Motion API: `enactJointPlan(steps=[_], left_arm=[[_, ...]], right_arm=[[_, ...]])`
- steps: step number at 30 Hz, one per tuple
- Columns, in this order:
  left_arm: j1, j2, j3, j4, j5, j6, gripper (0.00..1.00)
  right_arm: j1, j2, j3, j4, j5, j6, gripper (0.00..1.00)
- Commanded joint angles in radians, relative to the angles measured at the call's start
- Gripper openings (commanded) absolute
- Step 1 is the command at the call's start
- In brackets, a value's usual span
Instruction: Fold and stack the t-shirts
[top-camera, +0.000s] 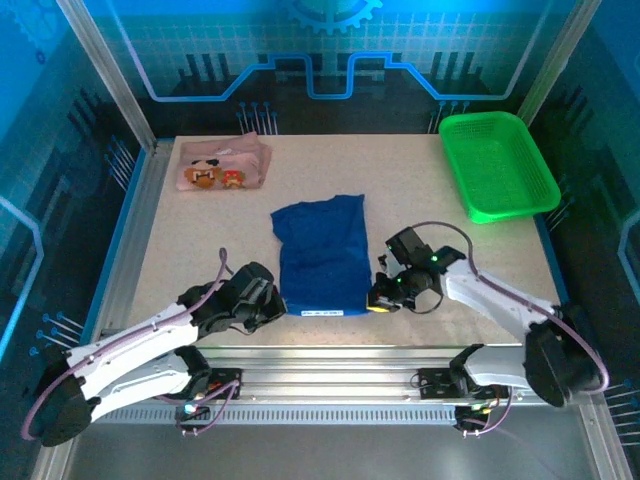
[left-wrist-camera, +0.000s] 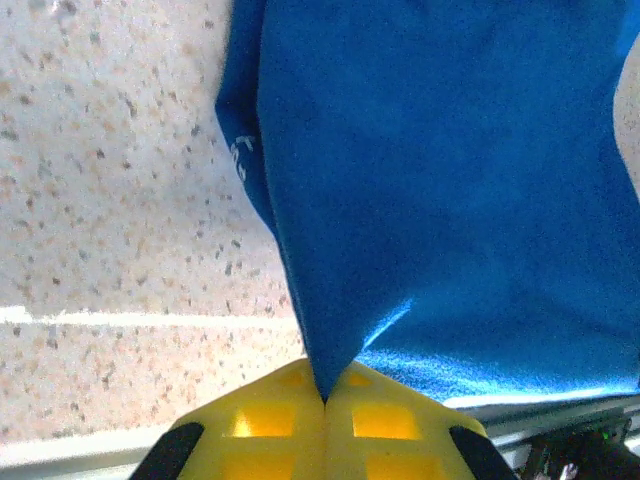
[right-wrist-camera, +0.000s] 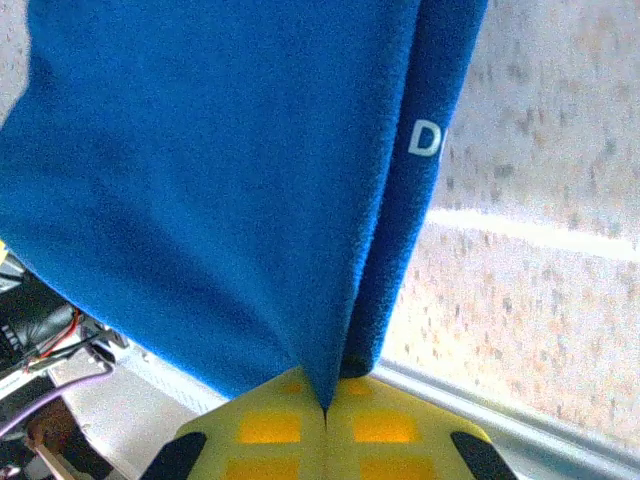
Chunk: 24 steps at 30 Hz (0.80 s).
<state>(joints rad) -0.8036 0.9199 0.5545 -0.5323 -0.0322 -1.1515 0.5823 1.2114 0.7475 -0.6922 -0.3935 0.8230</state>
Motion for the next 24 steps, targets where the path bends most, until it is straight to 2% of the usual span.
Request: enactJointPlan(steps=[1,5,9,14,20,24], left_arm=[[-0.058,-0.013,0.038,-0.102,-0.063,-0.080,0.00],[-0.117,-0.018,0.139,-0.152,-0.076,-0.097,0.00],[-0.138,-0.030,0.242,-0.211,-0.083,-0.095,0.00],[-0.137,-0.061,0.347,-0.264,-0.113,-0.082,0.00],[-0.132,-0.027,0.416,-0.256,-0.105,-0.054,0.00],[-0.084,-0.020,0.415,-0.242,-0.075,-0.048,0.00]], right_arm=[[0.031,-0.095,-0.013,-0.109,0.042,0.086,0.00],[0.039,-0.168,0.058,-0.204,0.072,0.090,0.00],[0.039,-0.198,0.172,-0.293,0.107,0.072,0.00],[0.037,-0.199,0.283,-0.348,0.132,0.062,0.00],[0.033,-0.174,0.380,-0.367,0.150,0.050,0.00],[0.013,-0.142,0.416,-0.363,0.151,0.023,0.00]])
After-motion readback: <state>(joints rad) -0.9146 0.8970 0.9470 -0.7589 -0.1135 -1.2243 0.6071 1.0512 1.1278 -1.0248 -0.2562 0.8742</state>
